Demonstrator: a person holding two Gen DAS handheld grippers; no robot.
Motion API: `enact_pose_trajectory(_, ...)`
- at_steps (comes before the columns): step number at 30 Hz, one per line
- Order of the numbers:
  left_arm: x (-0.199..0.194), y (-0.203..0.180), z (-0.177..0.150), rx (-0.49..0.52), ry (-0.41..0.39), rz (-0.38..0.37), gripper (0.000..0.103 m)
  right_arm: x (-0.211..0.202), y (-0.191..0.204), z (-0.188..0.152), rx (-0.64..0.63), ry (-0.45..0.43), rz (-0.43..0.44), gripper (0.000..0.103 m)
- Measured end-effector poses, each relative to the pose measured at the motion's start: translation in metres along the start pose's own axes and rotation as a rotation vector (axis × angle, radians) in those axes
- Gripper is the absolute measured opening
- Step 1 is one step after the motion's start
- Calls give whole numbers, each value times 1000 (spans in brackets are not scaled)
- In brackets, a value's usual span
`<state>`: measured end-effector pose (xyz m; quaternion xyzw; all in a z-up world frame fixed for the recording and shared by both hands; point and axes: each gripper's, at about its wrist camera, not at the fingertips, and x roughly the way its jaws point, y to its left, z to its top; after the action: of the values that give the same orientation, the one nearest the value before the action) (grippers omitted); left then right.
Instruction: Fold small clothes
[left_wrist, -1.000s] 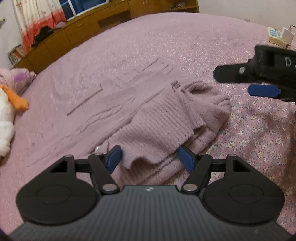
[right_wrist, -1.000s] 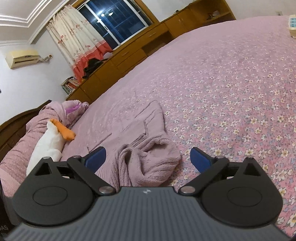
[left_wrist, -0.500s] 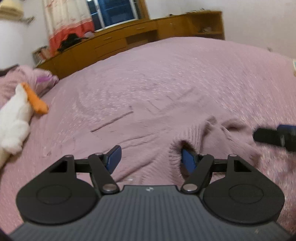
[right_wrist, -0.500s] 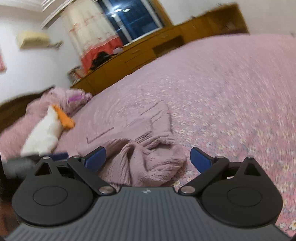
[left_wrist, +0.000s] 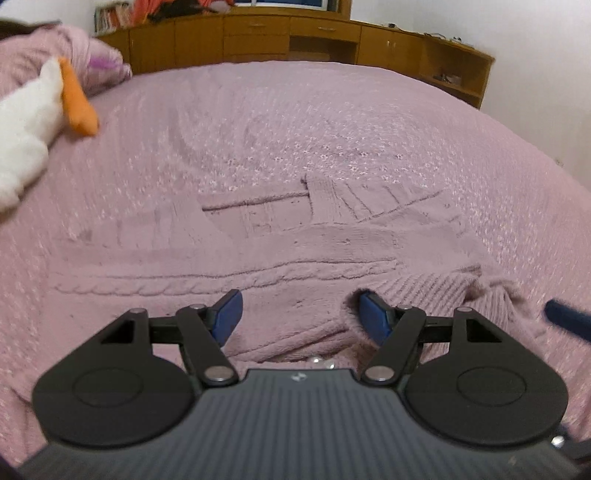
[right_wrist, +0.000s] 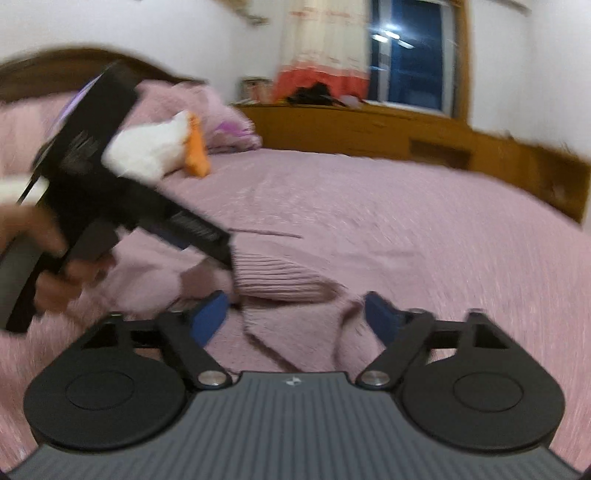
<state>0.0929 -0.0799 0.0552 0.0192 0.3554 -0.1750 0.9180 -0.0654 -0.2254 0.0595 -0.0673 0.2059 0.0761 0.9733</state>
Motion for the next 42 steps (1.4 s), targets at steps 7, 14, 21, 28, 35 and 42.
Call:
enact_pose_trajectory(7, -4, 5, -1, -4, -23, -17, 70, 35, 26, -3, -181, 135, 54, 50)
enact_pose_trajectory(14, -6, 8, -5, 4, -26, -7, 70, 53, 21, 0, -89, 191, 13, 39)
enact_pose_trajectory(21, -24, 16, -11, -11, -29, 2, 70, 64, 22, -3, -79, 229, -85, 7)
enact_pose_trajectory(28, -73, 40, -18, -37, -88, 56, 70, 15, 3, 5, 20, 119, -186, 7)
enact_pose_trajectory(35, -108, 74, -33, -110, -101, 166, 70, -43, -29, 2, 149, 99, -256, 7)
enact_pose_trajectory(42, -115, 108, -50, -198, -51, 245, 70, -46, -49, -30, 359, 207, -248, 7)
